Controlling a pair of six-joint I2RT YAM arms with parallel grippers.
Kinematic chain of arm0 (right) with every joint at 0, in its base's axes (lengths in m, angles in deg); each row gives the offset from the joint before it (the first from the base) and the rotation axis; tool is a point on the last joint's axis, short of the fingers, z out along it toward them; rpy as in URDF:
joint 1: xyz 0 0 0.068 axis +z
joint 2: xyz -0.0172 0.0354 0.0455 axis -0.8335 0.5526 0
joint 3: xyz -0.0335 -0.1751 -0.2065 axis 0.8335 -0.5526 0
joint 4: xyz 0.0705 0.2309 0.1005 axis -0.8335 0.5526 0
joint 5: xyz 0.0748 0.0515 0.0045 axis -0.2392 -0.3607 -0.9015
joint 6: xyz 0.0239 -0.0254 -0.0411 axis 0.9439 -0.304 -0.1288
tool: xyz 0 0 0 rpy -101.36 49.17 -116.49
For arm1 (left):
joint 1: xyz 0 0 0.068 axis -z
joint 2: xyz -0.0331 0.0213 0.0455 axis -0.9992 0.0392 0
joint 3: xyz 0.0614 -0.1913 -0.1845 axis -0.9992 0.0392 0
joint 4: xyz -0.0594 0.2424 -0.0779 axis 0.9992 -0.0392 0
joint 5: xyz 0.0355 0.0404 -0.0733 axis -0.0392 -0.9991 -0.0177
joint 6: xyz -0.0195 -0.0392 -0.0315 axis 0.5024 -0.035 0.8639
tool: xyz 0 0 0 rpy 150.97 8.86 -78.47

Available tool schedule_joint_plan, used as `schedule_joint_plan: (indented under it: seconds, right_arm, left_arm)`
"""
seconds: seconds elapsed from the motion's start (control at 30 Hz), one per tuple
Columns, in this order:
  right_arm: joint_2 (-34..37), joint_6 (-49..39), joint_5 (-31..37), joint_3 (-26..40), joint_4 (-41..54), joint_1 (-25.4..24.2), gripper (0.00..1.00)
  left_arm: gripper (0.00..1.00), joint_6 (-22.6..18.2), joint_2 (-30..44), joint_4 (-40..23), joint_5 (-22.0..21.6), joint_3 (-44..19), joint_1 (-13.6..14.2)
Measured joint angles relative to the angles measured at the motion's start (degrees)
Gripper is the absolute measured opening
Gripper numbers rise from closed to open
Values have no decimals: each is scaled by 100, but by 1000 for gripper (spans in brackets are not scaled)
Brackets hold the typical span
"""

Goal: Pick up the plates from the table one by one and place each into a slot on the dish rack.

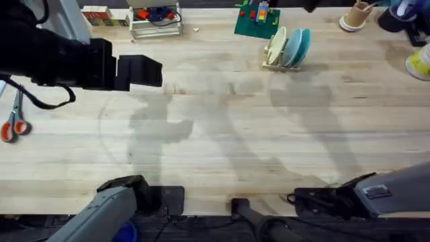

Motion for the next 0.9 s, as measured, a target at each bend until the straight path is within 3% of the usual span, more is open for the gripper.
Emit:
schedule_joint_plan:
  seconds: [0.4, 0.7, 0.9]
  right_arm:
    - [-1798, 22, 239, -1718, -53, 0, 994]
    - [-3908, 22, 275, -3658, -930, 0, 995]
    - [-4981, 25, 276, -4281, -984, 0, 995]
  left_arm:
    - [993, 0, 0, 0, 0, 0, 0]
    - [994, 0, 1, 2, 0, 0, 0]
    - [994, 2, 0, 0, 0, 0, 0]
